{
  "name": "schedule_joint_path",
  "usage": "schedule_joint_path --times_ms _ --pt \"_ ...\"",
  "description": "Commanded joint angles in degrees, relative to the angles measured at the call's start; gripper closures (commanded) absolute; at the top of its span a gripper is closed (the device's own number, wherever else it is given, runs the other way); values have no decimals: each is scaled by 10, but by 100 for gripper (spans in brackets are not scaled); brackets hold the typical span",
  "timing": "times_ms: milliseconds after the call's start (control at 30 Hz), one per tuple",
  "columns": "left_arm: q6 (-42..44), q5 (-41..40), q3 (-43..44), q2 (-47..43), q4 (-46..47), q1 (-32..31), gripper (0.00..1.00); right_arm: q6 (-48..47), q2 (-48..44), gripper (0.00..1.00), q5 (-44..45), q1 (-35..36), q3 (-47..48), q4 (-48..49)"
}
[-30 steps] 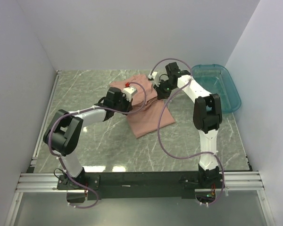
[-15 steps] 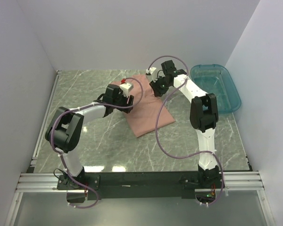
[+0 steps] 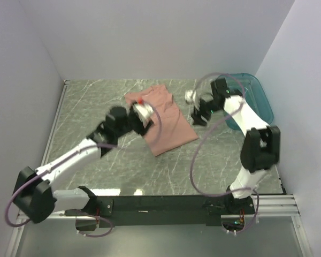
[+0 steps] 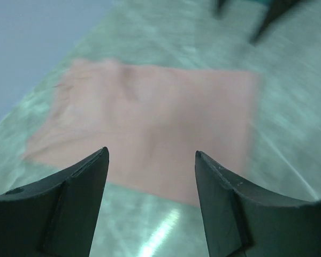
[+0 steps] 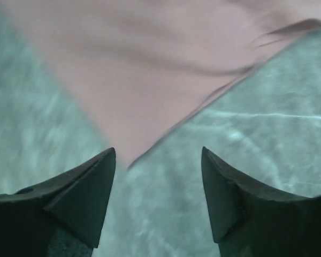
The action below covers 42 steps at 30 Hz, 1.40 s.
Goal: Fold and stack the t-shirts
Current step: Fold the tshirt
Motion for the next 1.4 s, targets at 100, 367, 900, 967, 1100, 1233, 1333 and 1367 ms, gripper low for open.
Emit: schedule_joint_path --times_ms 100,367,900,967,1100,1233,1333,1367 --pt "131 -32 -148 -35 7 -180 30 -283 -144 28 27 16 -237 39" --pt "145 -86 -128 80 37 -222 33 -276 -143 28 21 18 -276 97" --pt "135 -141 -99 188 46 -222 62 -322 -111 31 45 37 -282 94" --pt "128 -139 -106 183 48 -222 66 -326 -100 31 57 44 -281 96" --pt "120 -137 -115 180 56 -223 67 -328 -81 32 87 67 -286 109" --pt "121 -136 -115 180 55 -224 68 -315 -62 33 114 83 -294 147" --pt "123 -135 -117 180 54 -223 70 -305 -41 35 125 87 -282 153" --pt "122 -135 -118 180 53 -224 70 -305 -40 36 128 87 -281 153"
